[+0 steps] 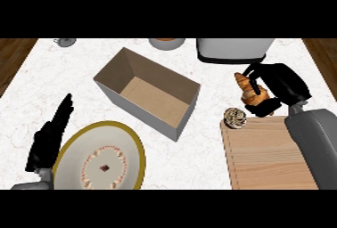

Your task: Pick the croissant from the cutting board and place it in the cardboard box

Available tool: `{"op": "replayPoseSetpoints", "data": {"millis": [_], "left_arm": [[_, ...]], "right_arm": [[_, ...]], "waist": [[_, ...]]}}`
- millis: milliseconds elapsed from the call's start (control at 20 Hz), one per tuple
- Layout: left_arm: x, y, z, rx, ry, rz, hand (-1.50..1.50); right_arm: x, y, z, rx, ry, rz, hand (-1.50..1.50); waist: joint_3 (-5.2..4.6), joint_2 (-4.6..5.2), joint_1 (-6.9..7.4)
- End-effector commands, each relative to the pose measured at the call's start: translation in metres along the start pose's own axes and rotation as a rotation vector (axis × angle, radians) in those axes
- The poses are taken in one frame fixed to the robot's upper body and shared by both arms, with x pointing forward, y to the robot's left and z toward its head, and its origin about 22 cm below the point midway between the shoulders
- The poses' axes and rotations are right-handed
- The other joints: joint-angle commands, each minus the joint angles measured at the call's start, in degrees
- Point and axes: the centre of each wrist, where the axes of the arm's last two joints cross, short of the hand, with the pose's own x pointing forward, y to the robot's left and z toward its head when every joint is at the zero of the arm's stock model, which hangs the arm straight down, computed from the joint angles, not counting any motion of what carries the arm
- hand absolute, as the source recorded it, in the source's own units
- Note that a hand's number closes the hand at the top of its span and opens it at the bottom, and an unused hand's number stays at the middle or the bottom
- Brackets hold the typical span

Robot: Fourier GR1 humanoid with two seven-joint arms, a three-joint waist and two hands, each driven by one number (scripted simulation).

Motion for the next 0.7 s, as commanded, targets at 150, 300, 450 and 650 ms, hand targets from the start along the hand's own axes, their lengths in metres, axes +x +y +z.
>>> {"op": "replayPoseSetpoints", "data": {"millis": [150,300,450,650], "left_arm": [[-0.001,0.016,0.002,0.013,0.005,-0.015,0.0],[0.002,-0.002,-0.009,0.019,0.011,0.005,0.0],[-0.007,0.002,-0.003,0.021,0.017,0.006,0.0],[-0.011,0.008,-0.005,0.002,0.009,-0.006,0.0]], "right_arm": [[0.042,-0.014,-0.022,-0.13,-0.282,-0.33,1.5],[0.065,-0.037,-0.015,-0.113,-0.373,-0.365,1.5],[0.09,-0.056,-0.02,-0.125,-0.405,-0.4,1.5],[0.117,-0.084,-0.022,-0.111,-0.389,-0.389,1.5]], "waist": [[0.0,-0.1,-0.24],[-0.05,-0.22,-1.2],[-0.06,-0.19,-0.9],[-0.06,-0.2,-0.88]]}}
